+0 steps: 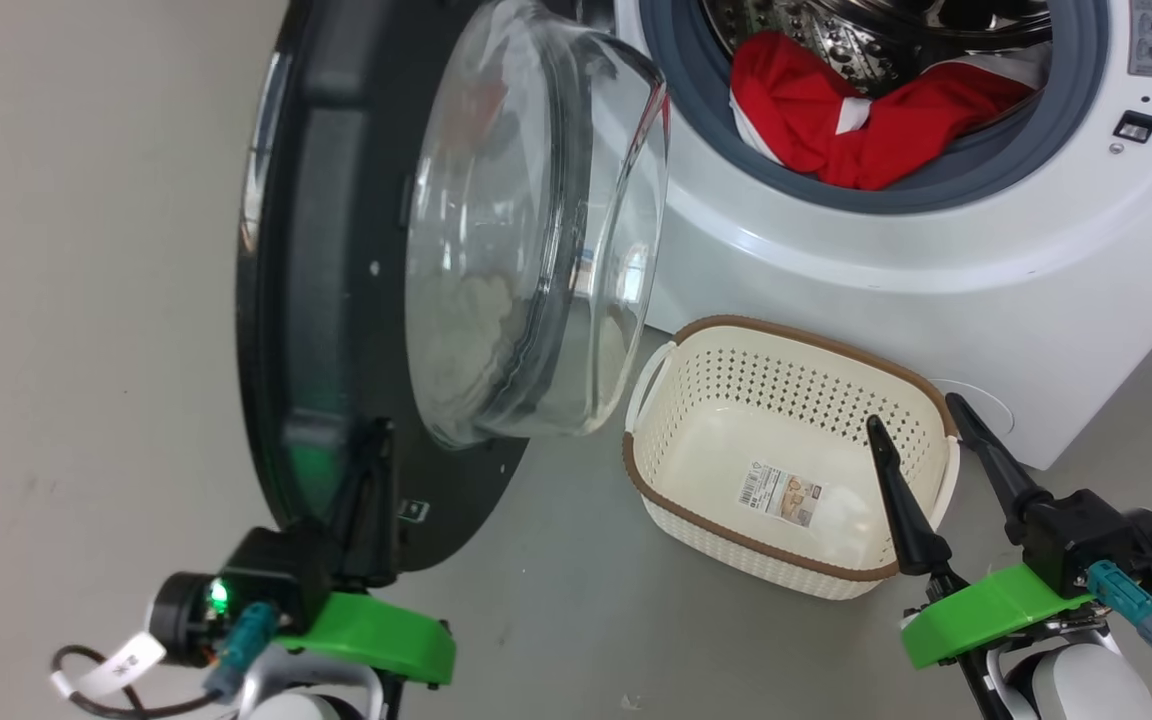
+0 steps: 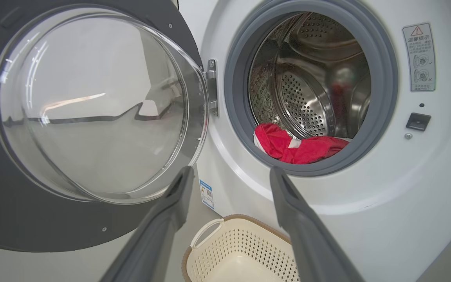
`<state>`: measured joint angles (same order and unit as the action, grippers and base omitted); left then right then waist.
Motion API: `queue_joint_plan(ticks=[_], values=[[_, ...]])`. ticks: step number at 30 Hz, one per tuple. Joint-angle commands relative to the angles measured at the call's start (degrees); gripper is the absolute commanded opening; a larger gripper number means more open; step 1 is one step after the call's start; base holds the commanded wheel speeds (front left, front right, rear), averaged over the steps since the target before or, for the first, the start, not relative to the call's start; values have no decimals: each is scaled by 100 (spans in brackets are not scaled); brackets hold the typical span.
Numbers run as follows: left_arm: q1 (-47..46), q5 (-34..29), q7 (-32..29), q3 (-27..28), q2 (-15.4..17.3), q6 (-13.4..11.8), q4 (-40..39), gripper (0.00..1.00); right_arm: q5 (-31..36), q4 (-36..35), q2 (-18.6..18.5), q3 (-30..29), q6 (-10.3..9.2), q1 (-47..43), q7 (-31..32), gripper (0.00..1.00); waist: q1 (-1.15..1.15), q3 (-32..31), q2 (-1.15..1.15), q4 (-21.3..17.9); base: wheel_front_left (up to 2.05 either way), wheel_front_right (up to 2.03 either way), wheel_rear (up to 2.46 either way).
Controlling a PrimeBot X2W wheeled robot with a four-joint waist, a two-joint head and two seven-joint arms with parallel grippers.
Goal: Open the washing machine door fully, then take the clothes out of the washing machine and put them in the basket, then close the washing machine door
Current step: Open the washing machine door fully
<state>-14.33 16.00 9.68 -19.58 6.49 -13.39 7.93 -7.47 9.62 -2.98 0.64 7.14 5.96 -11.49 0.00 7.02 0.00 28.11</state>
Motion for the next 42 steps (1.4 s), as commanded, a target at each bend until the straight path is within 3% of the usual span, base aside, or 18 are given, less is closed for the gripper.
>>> queue_joint_plan(ticks=[1, 17, 42], values=[[-57, 76, 60, 353, 202, -115, -51, 0, 46, -174, 11, 118, 35, 17, 21, 100, 0, 22, 0, 25, 0, 0, 0], [-560, 430, 315, 902, 470, -35, 707, 0, 177, -402, 11, 146, 35, 9, 255, 100, 0, 142, 0, 67, 0, 0, 0], [-1375, 550, 523, 1361, 595, 12, 1832, 0, 369, -648, 11, 303, 35, 11, 485, 100, 0, 197, 0, 36, 0, 0, 0]])
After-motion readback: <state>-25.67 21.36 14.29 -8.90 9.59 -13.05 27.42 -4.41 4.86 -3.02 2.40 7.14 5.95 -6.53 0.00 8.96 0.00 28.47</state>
